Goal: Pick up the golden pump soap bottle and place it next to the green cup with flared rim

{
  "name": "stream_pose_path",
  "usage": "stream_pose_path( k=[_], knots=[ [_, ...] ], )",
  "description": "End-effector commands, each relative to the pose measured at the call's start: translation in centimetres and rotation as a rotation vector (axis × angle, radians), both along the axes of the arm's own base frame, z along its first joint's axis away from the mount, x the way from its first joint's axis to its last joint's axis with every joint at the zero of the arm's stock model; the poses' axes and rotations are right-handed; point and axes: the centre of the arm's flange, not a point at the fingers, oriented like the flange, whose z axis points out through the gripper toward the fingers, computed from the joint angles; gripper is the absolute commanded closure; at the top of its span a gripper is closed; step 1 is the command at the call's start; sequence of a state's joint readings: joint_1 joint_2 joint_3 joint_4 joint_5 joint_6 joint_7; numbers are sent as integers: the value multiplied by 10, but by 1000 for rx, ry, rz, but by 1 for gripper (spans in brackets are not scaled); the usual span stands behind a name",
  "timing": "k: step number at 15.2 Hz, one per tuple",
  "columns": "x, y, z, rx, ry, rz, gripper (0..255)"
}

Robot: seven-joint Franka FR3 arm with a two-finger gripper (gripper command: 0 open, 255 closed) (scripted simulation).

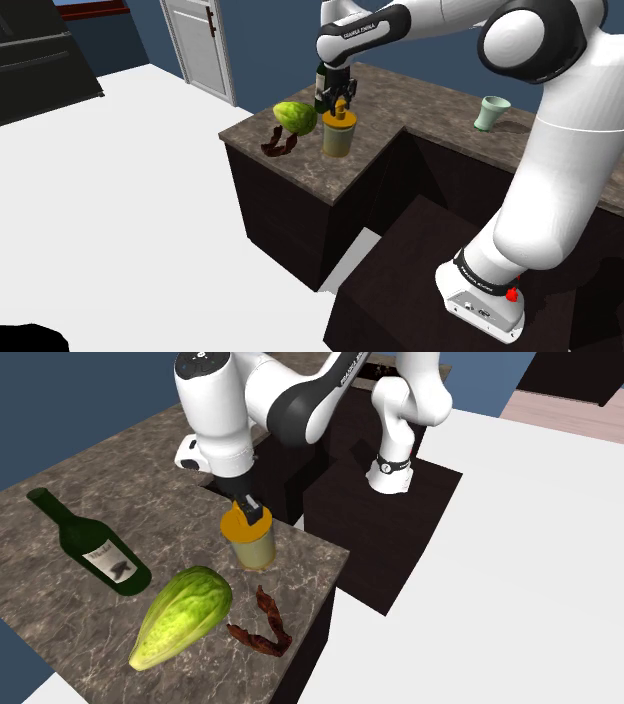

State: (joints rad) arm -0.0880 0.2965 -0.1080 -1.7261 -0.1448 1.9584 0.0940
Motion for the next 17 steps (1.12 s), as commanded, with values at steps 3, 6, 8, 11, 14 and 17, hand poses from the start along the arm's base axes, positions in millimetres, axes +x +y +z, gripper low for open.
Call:
stream_pose_path(
  k=[3,6,8,11,14,17],
  knots=[
    [0,0,21,0,-1,0,255],
    [0,0,36,0,-1,0,255],
    [0,0,47,0,-1,0,255],
    [0,0,63,0,-1,0,255],
    [0,0,79,0,-1,0,255],
    [0,0,95,0,-1,0,255]
  ],
)
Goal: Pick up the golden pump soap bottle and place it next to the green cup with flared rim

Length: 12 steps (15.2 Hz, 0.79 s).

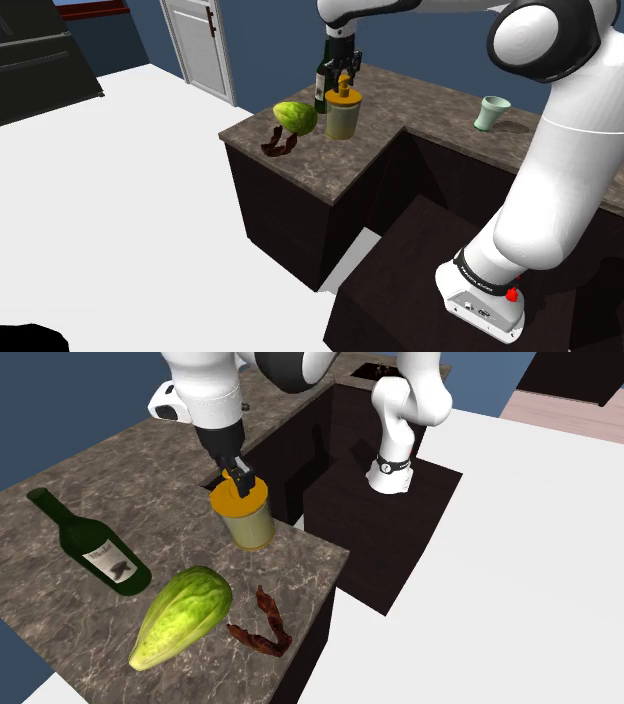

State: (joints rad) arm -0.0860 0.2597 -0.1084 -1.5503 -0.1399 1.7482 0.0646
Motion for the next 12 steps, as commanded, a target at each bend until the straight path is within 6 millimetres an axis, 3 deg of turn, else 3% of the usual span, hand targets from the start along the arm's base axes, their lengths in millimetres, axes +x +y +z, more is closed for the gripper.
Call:
stream_pose_path(
  k=[1,12],
  knots=[
    [-1,0,11,0,0,0,255],
    [-1,0,69,0,0,0,255]
  ],
)
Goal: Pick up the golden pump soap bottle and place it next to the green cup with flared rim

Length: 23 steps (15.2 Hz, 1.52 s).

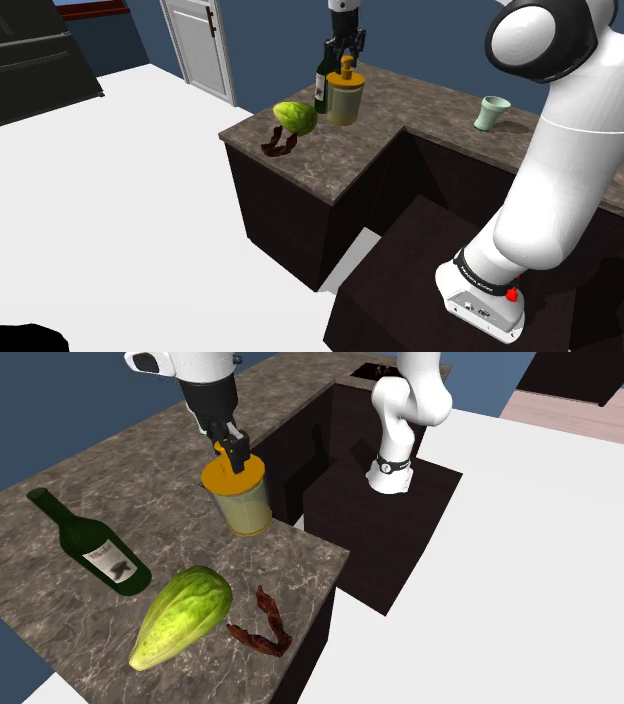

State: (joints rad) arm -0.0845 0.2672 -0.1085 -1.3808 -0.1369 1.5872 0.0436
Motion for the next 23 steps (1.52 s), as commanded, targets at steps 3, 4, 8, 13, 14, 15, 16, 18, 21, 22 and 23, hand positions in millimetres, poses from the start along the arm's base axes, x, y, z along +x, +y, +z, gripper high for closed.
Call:
stream_pose_path(
  k=[3,4,8,13,14,15,16,18,21,22,23],
  knots=[
    [0,-1,22,0,0,0,255],
    [0,-1,27,0,0,0,255],
    [0,-1,49,0,0,0,255],
    [0,-1,75,0,0,0,255],
    [0,-1,80,0,0,0,255],
    [0,-1,86,0,0,0,255],
    [0,-1,91,0,0,0,255],
    [0,-1,101,0,0,0,255],
    [0,-1,117,0,0,0,255],
    [0,-1,122,0,0,0,255],
    [0,-1,124,0,0,0,255]
  ],
)
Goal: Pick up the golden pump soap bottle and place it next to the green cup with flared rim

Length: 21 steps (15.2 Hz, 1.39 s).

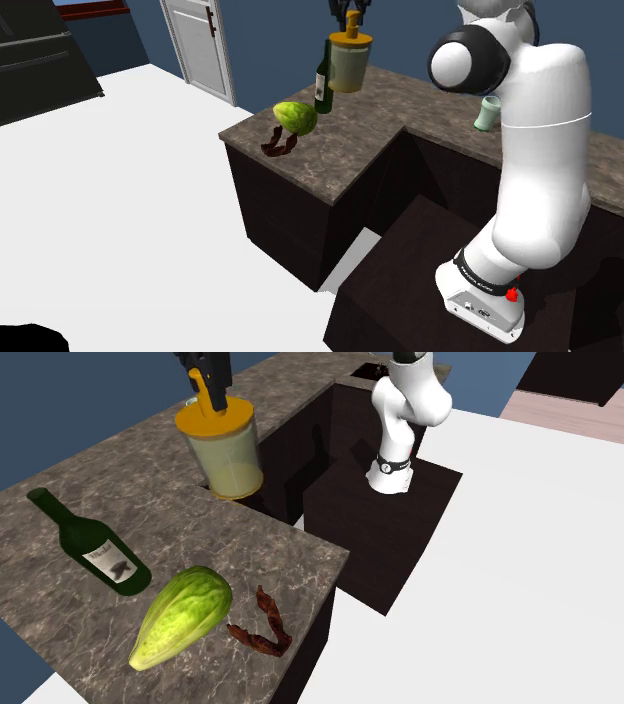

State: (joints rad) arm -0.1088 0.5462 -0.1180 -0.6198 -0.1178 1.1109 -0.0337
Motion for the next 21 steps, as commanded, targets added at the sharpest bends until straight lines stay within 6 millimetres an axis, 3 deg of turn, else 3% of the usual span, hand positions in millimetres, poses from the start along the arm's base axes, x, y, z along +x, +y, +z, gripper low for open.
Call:
stream_pose_path(
  k=[1,21],
  knots=[
    [-11,-10,3,0,0,0,255],
    [-189,-204,-20,0,0,0,255]
  ],
)
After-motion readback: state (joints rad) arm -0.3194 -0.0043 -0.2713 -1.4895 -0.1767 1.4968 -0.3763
